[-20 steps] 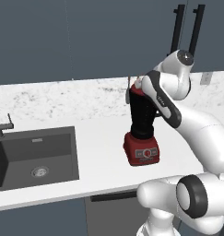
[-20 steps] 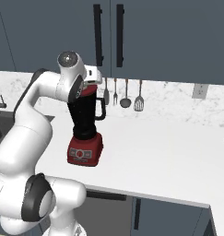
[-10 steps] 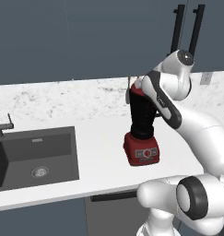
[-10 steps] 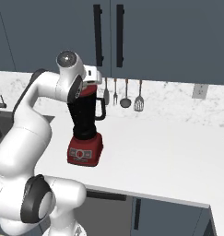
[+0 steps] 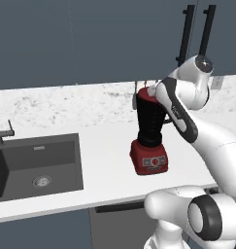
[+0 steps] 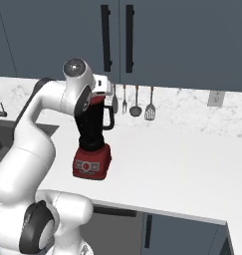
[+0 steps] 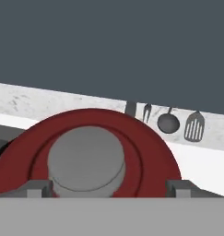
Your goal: Close the lid blender by securely placing the lid on top.
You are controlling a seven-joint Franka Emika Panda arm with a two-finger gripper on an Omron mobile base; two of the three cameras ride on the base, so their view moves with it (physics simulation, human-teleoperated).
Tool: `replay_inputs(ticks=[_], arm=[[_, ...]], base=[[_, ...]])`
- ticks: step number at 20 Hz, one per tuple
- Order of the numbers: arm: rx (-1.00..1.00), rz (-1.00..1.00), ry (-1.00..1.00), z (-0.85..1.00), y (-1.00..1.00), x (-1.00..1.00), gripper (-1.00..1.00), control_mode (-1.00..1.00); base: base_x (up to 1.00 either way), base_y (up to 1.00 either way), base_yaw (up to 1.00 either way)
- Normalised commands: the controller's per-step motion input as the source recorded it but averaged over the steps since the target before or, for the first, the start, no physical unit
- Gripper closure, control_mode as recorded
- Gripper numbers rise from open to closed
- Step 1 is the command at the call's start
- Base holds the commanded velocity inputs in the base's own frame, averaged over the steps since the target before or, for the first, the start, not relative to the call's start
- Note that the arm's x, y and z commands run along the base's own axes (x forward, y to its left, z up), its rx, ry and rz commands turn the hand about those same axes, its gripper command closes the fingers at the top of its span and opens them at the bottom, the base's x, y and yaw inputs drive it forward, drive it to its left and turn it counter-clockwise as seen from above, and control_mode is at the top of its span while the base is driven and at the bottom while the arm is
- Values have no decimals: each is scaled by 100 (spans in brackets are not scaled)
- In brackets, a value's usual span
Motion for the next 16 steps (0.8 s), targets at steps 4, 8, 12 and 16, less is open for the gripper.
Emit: replay_inputs(ticks=[4,8,12,16], arm=[[0,0,0,-17,-56,-58,-100,-100],[0,-1,0,-1,-58,-95,-100,-100],[0,-3,-2,0,-61,-100,-100,-100],[0,-5,-13,0,-62,-99,-100,-100]], base=[[0,0,0],[0,0,0],[0,0,0],[0,0,0]])
